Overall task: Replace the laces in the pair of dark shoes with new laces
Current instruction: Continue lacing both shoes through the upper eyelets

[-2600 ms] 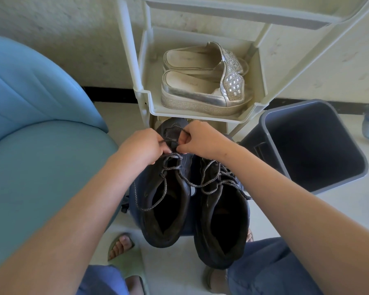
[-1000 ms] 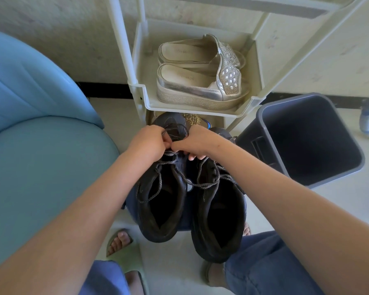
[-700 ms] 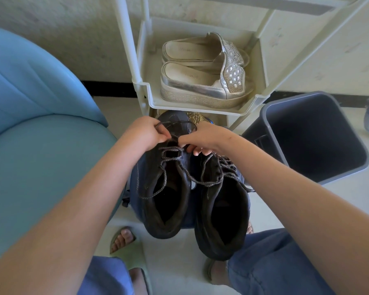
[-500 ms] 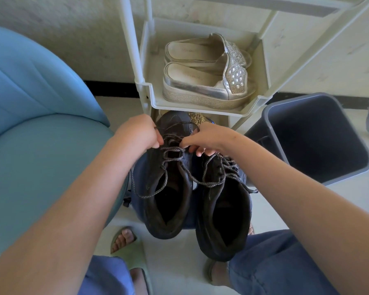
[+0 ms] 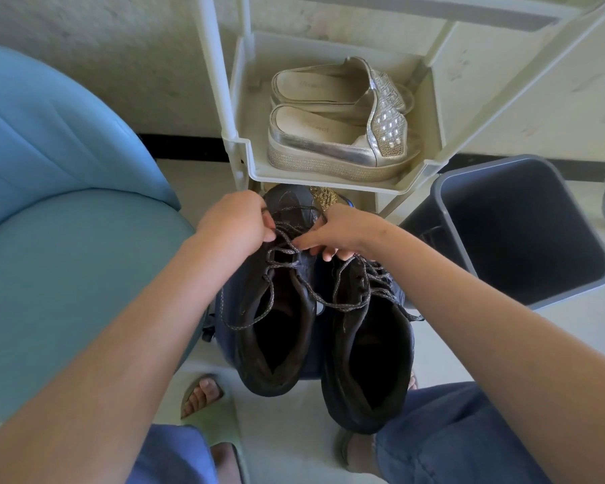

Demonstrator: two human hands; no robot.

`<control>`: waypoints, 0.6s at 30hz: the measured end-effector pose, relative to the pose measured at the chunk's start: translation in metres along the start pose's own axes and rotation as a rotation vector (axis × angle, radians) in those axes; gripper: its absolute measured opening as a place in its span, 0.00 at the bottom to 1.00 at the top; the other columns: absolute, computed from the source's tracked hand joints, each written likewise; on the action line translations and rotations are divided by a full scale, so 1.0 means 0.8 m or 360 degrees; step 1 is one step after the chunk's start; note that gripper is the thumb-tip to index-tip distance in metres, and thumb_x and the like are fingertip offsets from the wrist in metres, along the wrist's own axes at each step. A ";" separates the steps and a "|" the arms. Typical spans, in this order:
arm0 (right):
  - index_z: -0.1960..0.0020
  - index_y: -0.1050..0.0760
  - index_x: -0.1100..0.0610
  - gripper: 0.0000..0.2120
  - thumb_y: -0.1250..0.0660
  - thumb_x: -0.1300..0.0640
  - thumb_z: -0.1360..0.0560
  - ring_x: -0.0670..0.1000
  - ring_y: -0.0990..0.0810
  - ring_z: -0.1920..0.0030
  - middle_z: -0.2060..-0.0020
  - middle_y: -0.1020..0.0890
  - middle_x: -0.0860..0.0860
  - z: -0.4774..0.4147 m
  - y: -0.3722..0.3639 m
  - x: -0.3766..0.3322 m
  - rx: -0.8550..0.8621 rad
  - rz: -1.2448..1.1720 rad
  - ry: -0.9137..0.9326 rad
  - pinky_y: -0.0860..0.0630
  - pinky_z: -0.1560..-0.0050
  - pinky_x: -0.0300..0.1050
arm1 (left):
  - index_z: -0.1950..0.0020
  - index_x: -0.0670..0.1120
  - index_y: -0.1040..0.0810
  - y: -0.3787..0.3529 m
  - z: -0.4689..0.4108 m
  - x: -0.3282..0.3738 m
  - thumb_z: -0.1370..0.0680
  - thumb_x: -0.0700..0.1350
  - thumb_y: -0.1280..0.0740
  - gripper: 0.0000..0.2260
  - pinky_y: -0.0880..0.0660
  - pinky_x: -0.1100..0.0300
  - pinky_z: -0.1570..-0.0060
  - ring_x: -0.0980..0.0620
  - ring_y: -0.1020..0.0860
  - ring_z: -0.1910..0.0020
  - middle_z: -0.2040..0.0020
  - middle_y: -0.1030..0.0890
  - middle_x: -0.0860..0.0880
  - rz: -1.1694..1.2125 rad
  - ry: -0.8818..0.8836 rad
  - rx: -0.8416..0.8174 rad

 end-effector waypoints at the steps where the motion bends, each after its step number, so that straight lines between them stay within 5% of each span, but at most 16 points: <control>1: 0.61 0.24 0.59 0.11 0.30 0.52 0.27 0.41 0.31 0.84 0.82 0.25 0.44 -0.002 0.000 0.000 0.0003 0.0010 0.0006 0.35 0.80 0.28 | 0.56 0.46 0.24 0.000 0.001 0.001 0.24 0.40 0.31 0.03 0.31 0.56 0.52 0.46 0.22 0.51 0.59 0.22 0.48 -0.0005 -0.0035 0.0062; 3: 0.62 0.24 0.59 0.11 0.29 0.54 0.27 0.42 0.30 0.82 0.78 0.22 0.46 -0.005 -0.001 0.000 0.0006 0.0002 0.0011 0.34 0.79 0.31 | 0.55 0.45 0.23 -0.003 0.004 0.001 0.24 0.40 0.32 0.01 0.32 0.57 0.56 0.46 0.24 0.56 0.65 0.26 0.50 -0.0066 -0.0105 0.0165; 8: 0.63 0.25 0.60 0.09 0.31 0.57 0.26 0.41 0.31 0.83 0.80 0.23 0.45 -0.003 0.003 0.002 -0.0045 -0.0053 0.0019 0.36 0.80 0.29 | 0.53 0.47 0.23 -0.004 0.006 0.004 0.25 0.40 0.32 0.03 0.33 0.58 0.57 0.50 0.26 0.55 0.57 0.24 0.51 -0.0037 -0.0150 0.0166; 12: 0.56 0.21 0.62 0.06 0.33 0.60 0.24 0.44 0.27 0.74 0.64 0.17 0.52 0.001 0.009 0.005 -0.0145 -0.0154 0.0060 0.36 0.78 0.32 | 0.50 0.41 0.21 0.010 0.002 -0.001 0.24 0.40 0.32 0.04 0.28 0.55 0.51 0.47 0.22 0.55 0.53 0.19 0.47 -0.0008 -0.0013 0.0136; 15: 0.56 0.20 0.62 0.06 0.31 0.59 0.25 0.42 0.27 0.74 0.71 0.18 0.46 0.005 0.015 0.008 -0.0106 -0.0026 0.0110 0.34 0.75 0.31 | 0.42 0.39 0.23 0.019 0.002 -0.008 0.26 0.45 0.29 0.16 0.25 0.50 0.45 0.42 0.21 0.48 0.49 0.19 0.41 -0.0085 0.0175 0.0060; 18: 0.57 0.20 0.61 0.08 0.30 0.55 0.25 0.39 0.29 0.78 0.75 0.20 0.43 0.011 0.016 0.007 -0.0141 0.0027 0.0133 0.34 0.77 0.30 | 0.45 0.38 0.22 0.011 0.005 -0.010 0.28 0.52 0.27 0.20 0.25 0.54 0.52 0.45 0.21 0.54 0.58 0.20 0.44 -0.0246 0.0273 -0.0140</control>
Point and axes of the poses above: each hand's wrist, its own z-axis away from the middle knuckle, its own y-axis out of the back of the hand, x = y × z, the point moved 1 cm from there along -z, towards the middle knuckle
